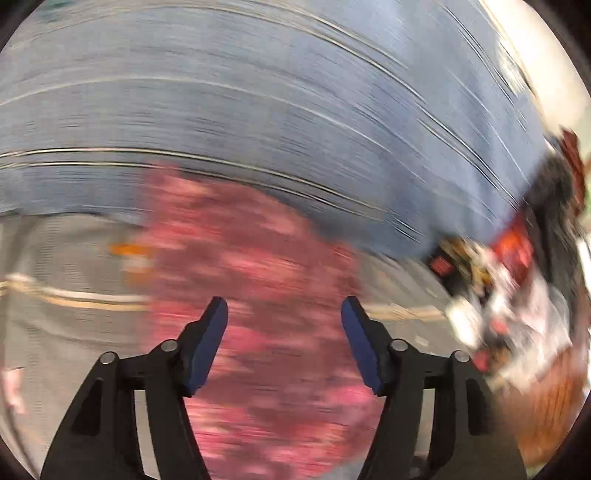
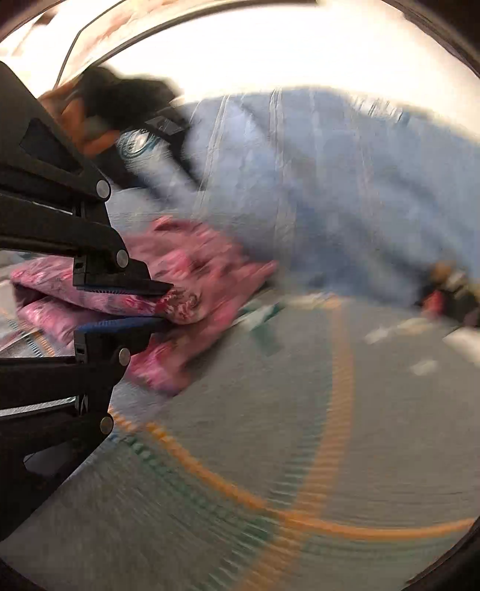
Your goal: Fold small clothes
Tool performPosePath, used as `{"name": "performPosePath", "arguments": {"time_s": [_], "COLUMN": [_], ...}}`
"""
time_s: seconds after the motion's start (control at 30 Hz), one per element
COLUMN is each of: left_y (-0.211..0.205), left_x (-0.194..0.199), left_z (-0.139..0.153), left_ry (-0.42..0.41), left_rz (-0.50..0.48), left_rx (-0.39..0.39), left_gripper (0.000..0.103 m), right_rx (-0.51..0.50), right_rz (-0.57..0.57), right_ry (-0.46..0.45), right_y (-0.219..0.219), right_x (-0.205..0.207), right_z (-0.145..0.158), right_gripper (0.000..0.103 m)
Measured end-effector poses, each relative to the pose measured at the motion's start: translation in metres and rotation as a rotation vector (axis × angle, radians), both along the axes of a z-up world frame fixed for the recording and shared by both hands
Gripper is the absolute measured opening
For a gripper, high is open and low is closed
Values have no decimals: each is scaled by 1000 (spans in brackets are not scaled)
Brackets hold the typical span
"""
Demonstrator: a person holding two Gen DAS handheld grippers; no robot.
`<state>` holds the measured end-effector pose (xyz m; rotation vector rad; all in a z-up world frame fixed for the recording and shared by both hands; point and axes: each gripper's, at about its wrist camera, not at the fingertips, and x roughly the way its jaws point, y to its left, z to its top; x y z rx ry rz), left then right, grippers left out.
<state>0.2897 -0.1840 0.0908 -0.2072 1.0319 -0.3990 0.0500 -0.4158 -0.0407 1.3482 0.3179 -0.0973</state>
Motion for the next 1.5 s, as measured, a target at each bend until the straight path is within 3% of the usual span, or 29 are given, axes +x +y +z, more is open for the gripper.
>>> {"name": "performPosePath", "arguments": {"time_s": [0.07, 0.17, 0.2, 0.27, 0.33, 0.47, 0.53, 0.57, 0.6, 0.67, 0.77, 0.83, 0.9, 0.93, 1.1, 1.2, 1.27, 1.33, 1.37, 1.4, 1.43, 1.5], "left_y": [38, 64, 68, 67, 66, 63, 63, 63, 62, 59, 52, 44, 38, 38, 28, 34, 38, 45, 47, 49, 50, 55], "left_x": [4, 4, 4, 1, -4, -7, -7, -7, -9, -13, -17, -17, -19, -20, -30, -43, -60, -77, -85, -90, -95, -108], "left_z": [-17, -49, -56, -72, -78, -77, -76, -74, -71, -67, -69, -76, -80, -80, -74, -67, -66, -77, -86, -91, -99, -96], "left_ry": [40, 132, 154, 188, 181, 160, 160, 152, 135, 107, 80, 83, 86, 77, 55, 41, 47, 89, 133, 158, 183, 136], "left_rz": [42, 70, 70, 53, 36, 19, 12, 10, 9, 1, -8, -17, -17, -13, -15, -24, -38, -45, -54, -62, -67, -54], "left_rx": [20, -14, -20, -44, -65, -88, -92, -86, -74, -61, -31, 8, 26, 30, 72, 81, 61, -13, -41, -53, -66, -66], "left_gripper": [63, 63, 63, 63, 64, 63, 63, 63, 63, 63, 63, 64, 64, 64, 64, 64, 64, 64, 63, 63, 63, 63], "right_rx": [-131, -225, -264, -371, -451, -555, -557, -567, -618, -713, -653, -632, -587, -552, -507, -506, -483, -456, -461, -514, -560, -583], "right_rz": [-47, 71, 130, 285, 414, 461, 538, 589, 616, 595, 467, 402, 428, 438, 420, 431, 432, 453, 474, 495, 502, 466], "right_ry": [-62, -93, -97, -21, 126, 286, 234, 198, 170, 89, 3, 76, 208, 223, 166, 161, 166, 184, 198, 202, 186, 89], "right_y": [-4, -12, -12, -8, -4, 0, 6, 11, 16, 21, -2, -18, -28, -30, -42, -48, -51, -39, -35, -29, -19, -18], "right_x": [-1, 42, 63, 114, 165, 210, 217, 217, 215, 199, 179, 183, 194, 194, 157, 128, 104, 89, 86, 81, 83, 66], "right_z": [26, 56, 63, 69, 61, 42, 41, 45, 53, 73, 81, 65, 36, 29, 43, 48, 43, 37, 35, 40, 45, 62], "right_gripper": [27, 32, 42, 48, 48, 48, 44, 34, 7, 7, 6, 6, 7, 7, 16, 29, 39, 45, 45, 33, 10, 8]}}
